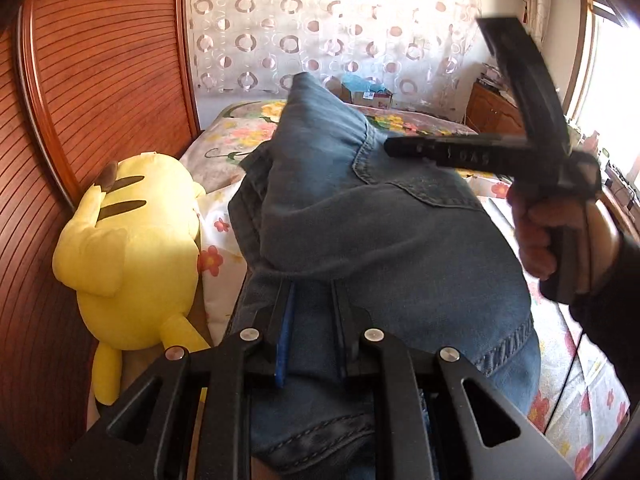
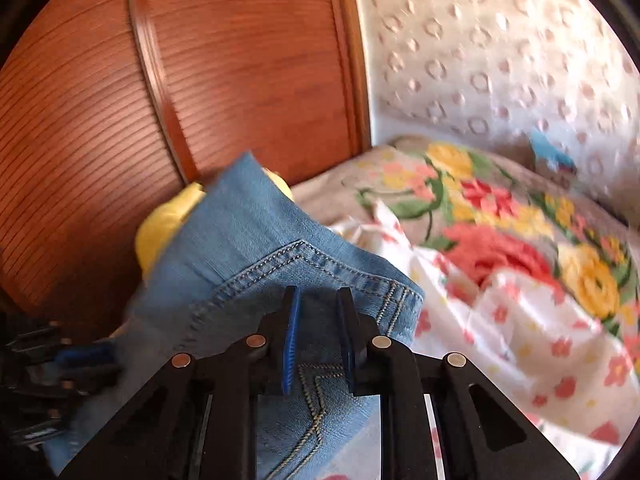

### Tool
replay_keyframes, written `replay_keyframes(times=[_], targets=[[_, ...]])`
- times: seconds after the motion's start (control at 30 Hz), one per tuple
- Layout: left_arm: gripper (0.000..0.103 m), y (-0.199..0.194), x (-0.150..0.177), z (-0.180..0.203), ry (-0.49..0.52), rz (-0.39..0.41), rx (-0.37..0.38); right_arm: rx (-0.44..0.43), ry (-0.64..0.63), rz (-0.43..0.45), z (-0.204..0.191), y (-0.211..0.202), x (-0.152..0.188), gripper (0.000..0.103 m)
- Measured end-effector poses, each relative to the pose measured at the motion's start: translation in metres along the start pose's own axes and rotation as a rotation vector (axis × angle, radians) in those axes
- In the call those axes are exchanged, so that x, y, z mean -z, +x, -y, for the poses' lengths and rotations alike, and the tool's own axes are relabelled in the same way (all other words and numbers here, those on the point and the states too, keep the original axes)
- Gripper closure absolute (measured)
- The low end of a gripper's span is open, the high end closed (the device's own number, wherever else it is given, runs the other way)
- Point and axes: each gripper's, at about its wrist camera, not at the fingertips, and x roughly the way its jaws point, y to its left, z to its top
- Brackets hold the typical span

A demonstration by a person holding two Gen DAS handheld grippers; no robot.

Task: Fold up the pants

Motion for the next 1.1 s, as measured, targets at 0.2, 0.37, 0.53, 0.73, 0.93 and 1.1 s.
replay_keyframes(times=[0.2,0.37,0.53,0.73,0.93,1.1], targets=[[0.085,-0.019,-0.005,0.010,0.011,0.037,-0.007,0.026,0.040,0.049,-0.007,-0.044,0.008,0.084],[0.079,-0.046,-0.005,0.029,0.040,0.096,-0.018,0.059,0.038,0.090,-0.039,-0.105,0.050,0.084],[0.071,-0.075,-0.002,0.054,0.073,0.150,-0.001,0.095,0.046,0.122,-0.051,-0.168,0.085,0.084],[0.046,-0.105,0.002,0.084,0.115,0.204,0.044,0.156,0.049,0.164,-0.067,-0.238,0.117,0.084],[0.025,-0.129,0.006,0.111,0.154,0.244,0.063,0.201,0.071,0.212,-0.092,-0.303,0.148,0.083],[0.019,-0.147,0.012,0.130,0.181,0.279,0.081,0.232,0.093,0.234,-0.102,-0.332,0.175,0.083]])
